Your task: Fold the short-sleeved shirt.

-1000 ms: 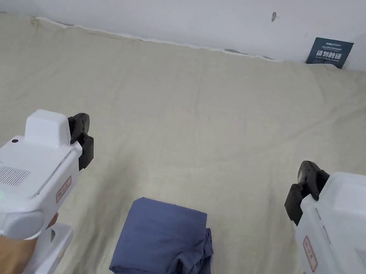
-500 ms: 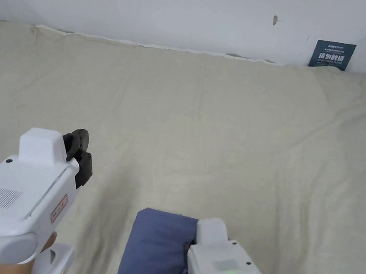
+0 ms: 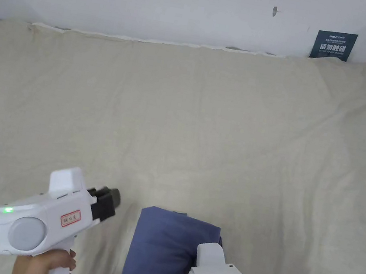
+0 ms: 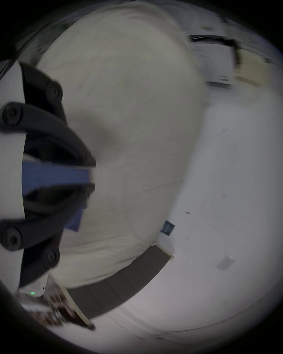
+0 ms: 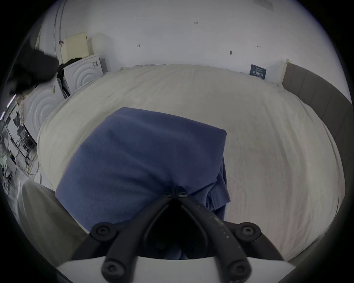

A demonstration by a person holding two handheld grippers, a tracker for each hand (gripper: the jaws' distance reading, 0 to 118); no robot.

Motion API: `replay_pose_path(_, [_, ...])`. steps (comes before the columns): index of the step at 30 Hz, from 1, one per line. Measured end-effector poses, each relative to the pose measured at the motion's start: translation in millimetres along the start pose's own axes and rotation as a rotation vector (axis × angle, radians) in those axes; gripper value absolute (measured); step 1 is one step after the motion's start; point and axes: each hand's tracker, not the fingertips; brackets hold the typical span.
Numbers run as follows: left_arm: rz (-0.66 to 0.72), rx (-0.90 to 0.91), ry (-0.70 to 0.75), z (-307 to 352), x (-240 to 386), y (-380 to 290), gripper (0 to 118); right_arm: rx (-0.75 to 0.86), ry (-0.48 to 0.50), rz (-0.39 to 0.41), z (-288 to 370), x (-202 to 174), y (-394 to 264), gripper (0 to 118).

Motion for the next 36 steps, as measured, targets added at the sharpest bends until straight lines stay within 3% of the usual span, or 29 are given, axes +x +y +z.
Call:
replay_pose_path(1, [0.057, -0.049, -0.021, -11, -6, -4, 64, -0.002, 0.008, -0.009, -1, 2, 1, 1])
replay_pose_path(3, [0.109, -0.174, -0.054, -34, -14, -13, 107, -0.006, 0.023, -0.029, -3, 6, 5, 1])
replay_pose_path(4, [0.124, -0.218, -0.066, -45, -17, -17, 118, -0.008, 0.029, -0.037, 2, 5, 3, 1])
replay_pose_path(5, [0.131, -0.262, -0.061, -55, -19, -20, 118, -0.009, 0.035, -0.043, 1, 7, 4, 1])
replay_pose_path(9, [0.141, -0.373, -0.076, -89, -24, -33, 110, -0.01, 0.054, -0.061, 0, 11, 3, 1])
replay_pose_path(12, [0.134, -0.395, -0.091, -101, -24, -40, 50, -0.01, 0.067, -0.068, 2, 13, 2, 1])
replay_pose_path(17, [0.069, -0.382, -0.088, -100, -12, -48, 38, 0.001, 0.103, -0.116, 3, 21, -1, 1])
replay_pose_path(19, [0.089, -0.379, -0.097, -96, -10, -48, 25, 0.003, 0.115, -0.11, 6, 23, 3, 1])
replay_pose_path(22, [-0.002, -0.324, -0.082, -85, 0, -42, 23, 0.035, 0.105, -0.117, 20, 26, 10, 1])
replay_pose_path(26, [-0.01, -0.272, -0.072, -70, -7, -15, 23, 0.159, 0.074, -0.127, 48, 41, 26, 1])
replay_pose_path(29, [-0.104, -0.235, 0.021, -59, -28, 13, 23, 0.227, 0.022, -0.092, 69, 52, 41, 1])
replay_pose_path(36, [-0.124, -0.155, 0.289, -30, -133, 90, 22, 0.332, -0.05, -0.082, 99, 69, 72, 1])
